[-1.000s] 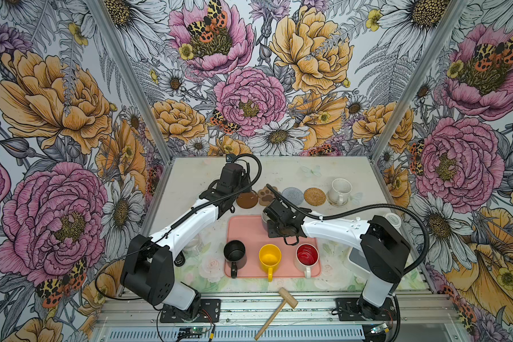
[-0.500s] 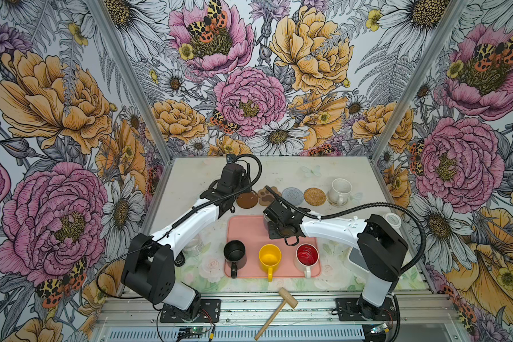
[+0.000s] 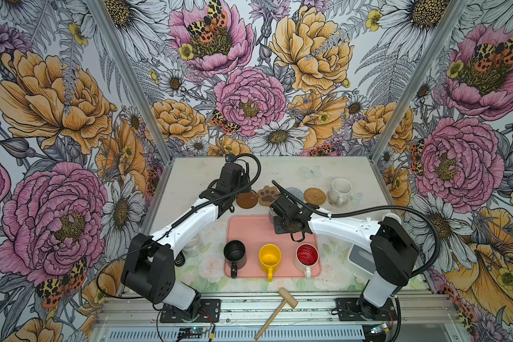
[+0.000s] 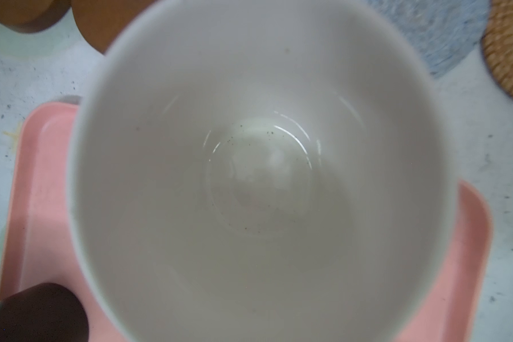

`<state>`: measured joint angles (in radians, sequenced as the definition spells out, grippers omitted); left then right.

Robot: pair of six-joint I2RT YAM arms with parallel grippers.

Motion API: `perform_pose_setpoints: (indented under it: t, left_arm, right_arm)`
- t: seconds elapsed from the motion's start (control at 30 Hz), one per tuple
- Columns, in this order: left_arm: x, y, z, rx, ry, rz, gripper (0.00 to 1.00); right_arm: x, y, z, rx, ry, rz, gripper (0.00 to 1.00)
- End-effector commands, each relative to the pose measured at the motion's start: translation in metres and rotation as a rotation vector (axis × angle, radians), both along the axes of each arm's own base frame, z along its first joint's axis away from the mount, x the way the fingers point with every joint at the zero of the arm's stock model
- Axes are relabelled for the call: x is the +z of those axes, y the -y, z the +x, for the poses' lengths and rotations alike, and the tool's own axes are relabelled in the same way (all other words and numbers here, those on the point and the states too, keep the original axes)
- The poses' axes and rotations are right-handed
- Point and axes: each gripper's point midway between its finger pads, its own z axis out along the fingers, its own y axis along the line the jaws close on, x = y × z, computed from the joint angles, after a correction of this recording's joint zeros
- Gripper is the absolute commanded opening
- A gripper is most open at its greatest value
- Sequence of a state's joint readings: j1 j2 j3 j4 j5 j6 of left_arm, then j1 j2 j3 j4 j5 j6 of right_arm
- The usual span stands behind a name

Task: Place cups on coasters
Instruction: Pick up the cup from the tray, then place the cup on the coaster.

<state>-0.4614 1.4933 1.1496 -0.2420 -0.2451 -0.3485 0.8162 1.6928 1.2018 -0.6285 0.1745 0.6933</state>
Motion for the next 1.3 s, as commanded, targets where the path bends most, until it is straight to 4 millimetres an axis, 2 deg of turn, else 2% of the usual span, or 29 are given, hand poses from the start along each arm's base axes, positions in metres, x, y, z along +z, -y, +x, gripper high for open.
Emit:
perform_pose_setpoints:
  t: [0.0,0.03,0.33,0.53,0.73,1.0,1.27]
  left_arm:
    - [-0.005,-0.002,0.001,-0.002,-0.003,-0.009,0.61]
    - [-0.006,-0.001,0.001,-0.003,-0.005,-0.008,0.61]
    - [-0.006,-0.003,0.001,0.003,-0.006,-0.011,0.61]
    - [-0.006,-0.004,0.001,0.008,-0.005,-0.010,0.61]
    - [-0.006,-0.005,0.001,0.010,-0.006,-0.008,0.61]
    - [-0.008,-0.006,0.002,0.014,-0.010,-0.007,0.61]
    - [-0.008,-0.008,0.003,0.019,-0.010,-0.005,0.61]
  right_arm:
    - [0.048,0.012,0.021,-0.025,0.155,0.011,0.00]
    - [0.051,0.024,0.027,-0.049,0.163,0.001,0.00]
    - [0.080,0.075,0.053,-0.103,0.218,-0.061,0.00]
    - [0.083,0.110,0.075,-0.159,0.230,-0.108,0.00]
    - [0.081,0.137,0.097,-0.209,0.225,-0.141,0.00]
    - [0.068,0.150,0.120,-0.225,0.191,-0.158,0.00]
    - [0.056,0.152,0.133,-0.229,0.158,-0.144,0.00]
